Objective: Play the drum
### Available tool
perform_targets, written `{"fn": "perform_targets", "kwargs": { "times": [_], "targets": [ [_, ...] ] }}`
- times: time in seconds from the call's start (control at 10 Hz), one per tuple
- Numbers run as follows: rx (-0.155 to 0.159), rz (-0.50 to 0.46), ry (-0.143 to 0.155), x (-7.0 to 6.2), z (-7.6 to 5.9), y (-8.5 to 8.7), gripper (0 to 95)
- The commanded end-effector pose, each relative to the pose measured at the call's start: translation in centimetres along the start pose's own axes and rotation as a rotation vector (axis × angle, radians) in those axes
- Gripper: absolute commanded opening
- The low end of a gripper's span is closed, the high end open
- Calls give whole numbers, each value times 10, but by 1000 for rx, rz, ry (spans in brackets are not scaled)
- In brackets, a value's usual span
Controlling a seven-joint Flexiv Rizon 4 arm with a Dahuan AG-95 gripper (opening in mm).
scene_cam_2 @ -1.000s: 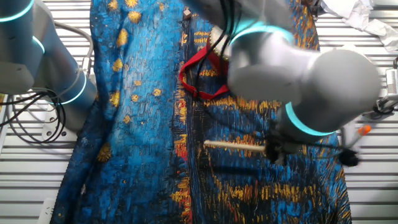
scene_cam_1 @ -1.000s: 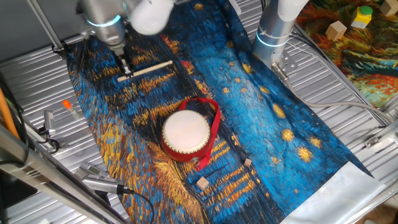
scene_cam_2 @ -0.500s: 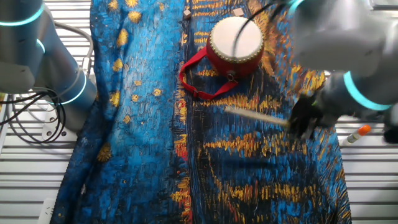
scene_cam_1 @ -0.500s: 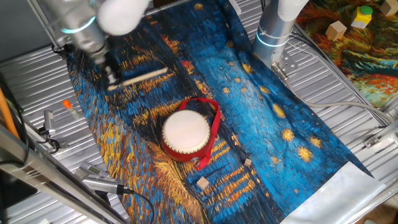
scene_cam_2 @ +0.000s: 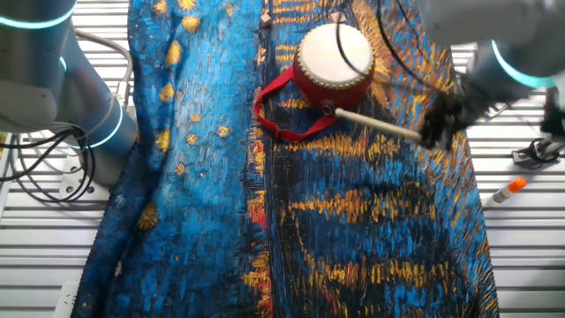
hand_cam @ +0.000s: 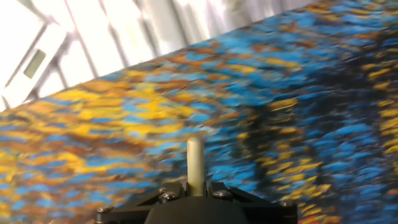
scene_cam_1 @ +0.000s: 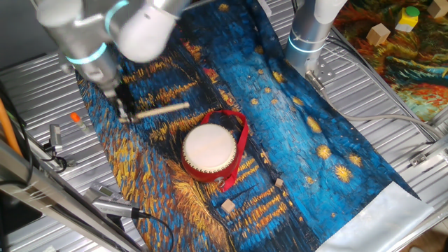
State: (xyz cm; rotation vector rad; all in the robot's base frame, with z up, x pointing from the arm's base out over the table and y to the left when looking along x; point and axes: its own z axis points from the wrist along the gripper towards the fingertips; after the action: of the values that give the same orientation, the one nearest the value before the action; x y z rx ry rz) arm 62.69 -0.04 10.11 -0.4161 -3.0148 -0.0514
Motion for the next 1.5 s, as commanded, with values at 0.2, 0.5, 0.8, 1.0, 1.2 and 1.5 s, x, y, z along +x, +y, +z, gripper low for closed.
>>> {"fn": "perform_targets", "kwargs": {
  "times": [0.2, 0.5, 0.8, 1.0, 1.2, 1.5],
  "targets": [
    [17, -82, 44, 44, -20, 19, 0],
    [23, -60, 33, 57, -4, 70, 0],
    [23, -50, 37, 61, -3, 100, 0],
    [25, -57, 34, 63, -2, 102, 0],
    [28, -42, 35, 63, -2, 102, 0],
    [31, -46, 22, 64, -22, 86, 0]
  ]
}}
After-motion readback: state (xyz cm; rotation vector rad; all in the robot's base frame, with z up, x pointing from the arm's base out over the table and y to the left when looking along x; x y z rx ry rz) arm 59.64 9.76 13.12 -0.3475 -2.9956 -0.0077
